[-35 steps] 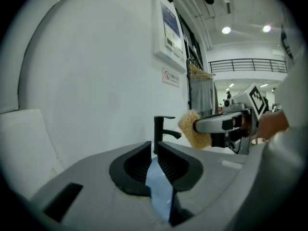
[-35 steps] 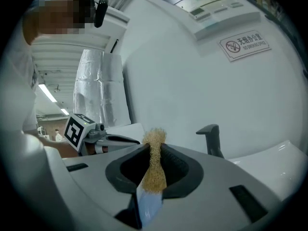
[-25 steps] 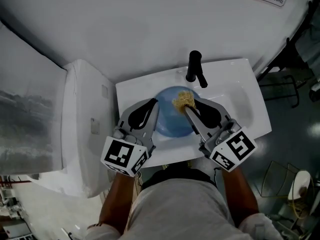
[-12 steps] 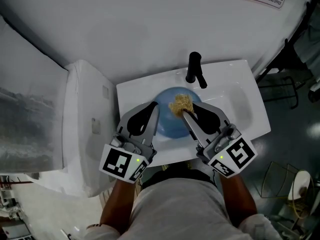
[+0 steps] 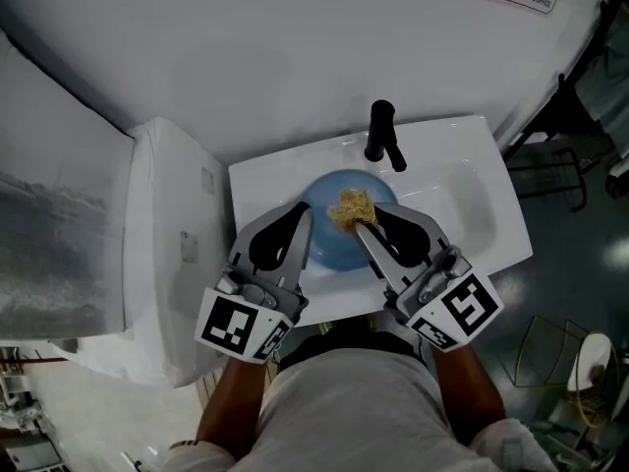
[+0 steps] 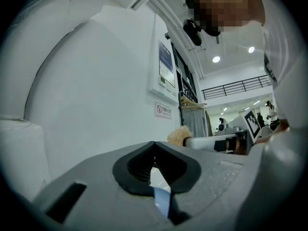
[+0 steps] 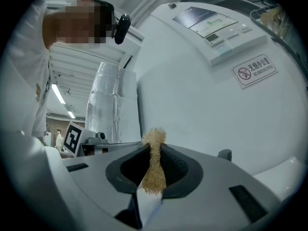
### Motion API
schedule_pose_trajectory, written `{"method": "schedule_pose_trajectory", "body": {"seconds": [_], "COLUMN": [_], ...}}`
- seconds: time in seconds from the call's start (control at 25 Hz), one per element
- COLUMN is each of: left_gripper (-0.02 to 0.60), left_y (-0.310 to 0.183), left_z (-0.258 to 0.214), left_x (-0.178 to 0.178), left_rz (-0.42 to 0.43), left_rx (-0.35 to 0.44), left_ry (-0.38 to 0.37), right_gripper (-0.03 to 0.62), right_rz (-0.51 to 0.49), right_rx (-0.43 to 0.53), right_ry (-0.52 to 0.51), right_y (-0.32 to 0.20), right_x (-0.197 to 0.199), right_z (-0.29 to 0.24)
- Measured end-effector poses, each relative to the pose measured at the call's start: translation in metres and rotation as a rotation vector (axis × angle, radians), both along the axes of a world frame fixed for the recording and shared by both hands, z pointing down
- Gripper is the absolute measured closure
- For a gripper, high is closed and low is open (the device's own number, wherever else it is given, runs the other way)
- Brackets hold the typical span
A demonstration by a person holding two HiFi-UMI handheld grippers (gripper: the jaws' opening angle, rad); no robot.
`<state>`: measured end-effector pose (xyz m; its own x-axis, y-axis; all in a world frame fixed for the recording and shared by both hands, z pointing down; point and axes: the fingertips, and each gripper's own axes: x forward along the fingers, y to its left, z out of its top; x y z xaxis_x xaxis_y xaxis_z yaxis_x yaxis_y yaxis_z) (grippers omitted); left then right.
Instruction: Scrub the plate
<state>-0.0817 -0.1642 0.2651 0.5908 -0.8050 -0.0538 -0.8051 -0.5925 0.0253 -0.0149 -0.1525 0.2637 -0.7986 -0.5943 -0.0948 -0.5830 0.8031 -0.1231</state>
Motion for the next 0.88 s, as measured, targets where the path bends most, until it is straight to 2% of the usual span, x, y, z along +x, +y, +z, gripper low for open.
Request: {"method": "schedule_pose_trajectory", "body": {"seconds": [0.88], "left_gripper": [0.565], "left_y": [0.011], "left_z": [-0.001], "left_x": [0.004], "left_rz": [0.005], "left_rx": [0.007], "left_ry": [-0.009], "right_gripper": [0.533], "right_rz": [-0.004], "right_rx": [0.01], "right_ry": [0.014], "right_y": [0.012], "right_x": [-0.001], "right_z": [0.0]}}
